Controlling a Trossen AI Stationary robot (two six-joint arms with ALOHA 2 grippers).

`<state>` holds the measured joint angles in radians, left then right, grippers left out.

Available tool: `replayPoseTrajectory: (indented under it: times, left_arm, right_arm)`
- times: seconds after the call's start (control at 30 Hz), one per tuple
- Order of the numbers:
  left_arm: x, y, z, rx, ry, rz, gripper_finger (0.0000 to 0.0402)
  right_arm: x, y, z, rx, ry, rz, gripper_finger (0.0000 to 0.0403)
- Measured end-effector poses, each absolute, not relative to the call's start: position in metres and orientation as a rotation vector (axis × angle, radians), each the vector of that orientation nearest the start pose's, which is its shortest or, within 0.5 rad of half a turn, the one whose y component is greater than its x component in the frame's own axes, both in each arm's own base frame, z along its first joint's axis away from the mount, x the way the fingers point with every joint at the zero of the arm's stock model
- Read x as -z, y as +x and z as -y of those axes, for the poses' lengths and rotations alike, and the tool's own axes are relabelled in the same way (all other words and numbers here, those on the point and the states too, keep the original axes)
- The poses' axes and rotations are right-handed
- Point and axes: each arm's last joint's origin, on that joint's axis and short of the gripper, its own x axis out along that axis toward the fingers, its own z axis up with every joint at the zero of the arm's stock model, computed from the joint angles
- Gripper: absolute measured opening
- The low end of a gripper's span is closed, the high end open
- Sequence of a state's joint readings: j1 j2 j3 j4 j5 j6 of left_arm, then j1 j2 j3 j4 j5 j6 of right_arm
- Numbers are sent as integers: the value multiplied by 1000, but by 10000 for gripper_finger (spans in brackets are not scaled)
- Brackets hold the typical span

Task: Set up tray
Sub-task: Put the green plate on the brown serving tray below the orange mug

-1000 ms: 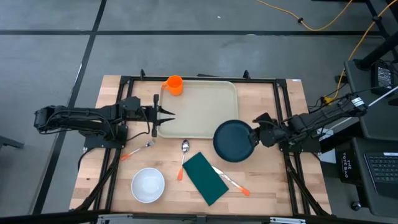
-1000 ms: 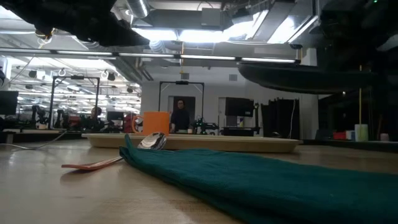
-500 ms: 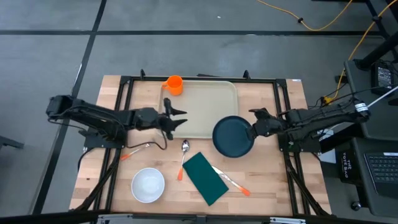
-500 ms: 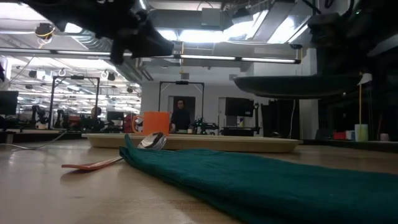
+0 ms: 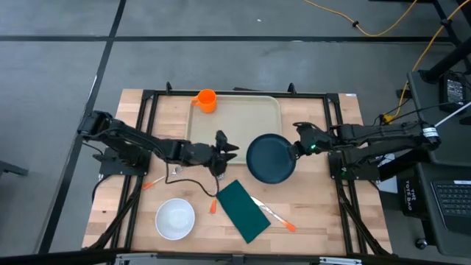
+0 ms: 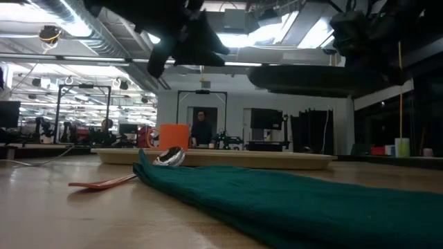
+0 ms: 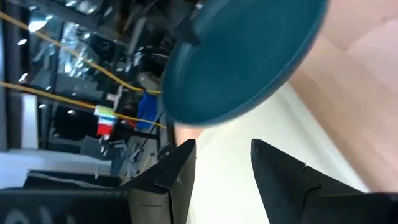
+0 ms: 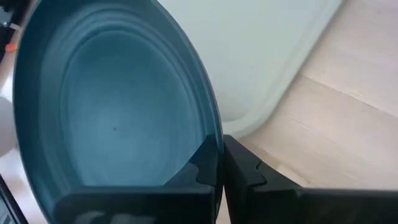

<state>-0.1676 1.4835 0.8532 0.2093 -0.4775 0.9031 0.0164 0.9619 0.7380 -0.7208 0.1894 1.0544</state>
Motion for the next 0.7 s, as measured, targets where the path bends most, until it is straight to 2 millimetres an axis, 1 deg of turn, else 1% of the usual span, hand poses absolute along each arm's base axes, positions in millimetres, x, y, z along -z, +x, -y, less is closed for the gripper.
replayPoseTrajectory:
  times: [0.17, 0.33, 0.43, 0.53, 0.63, 0.7]
  left_arm:
    - [-233, 329, 52, -36, 1073, -550, 148]
    - [-236, 341, 62, 74, 1109, -546, 148]
    - [-236, 347, 63, 107, 1157, -566, 148]
    - [-237, 354, 64, 156, 1152, -576, 147]
    - [-230, 359, 63, 165, 1192, -618, 147]
    - [-229, 363, 62, 156, 1216, -628, 147]
  right_arm:
    - [-246, 178, 7, 637, 846, -760, 10]
    - [-247, 179, 9, 621, 841, -751, 10]
    - [-248, 180, 9, 609, 849, -749, 10]
    - [-248, 180, 9, 603, 854, -749, 10]
    - [-248, 181, 8, 585, 860, -749, 10]
    - [-249, 181, 8, 577, 861, -748, 10]
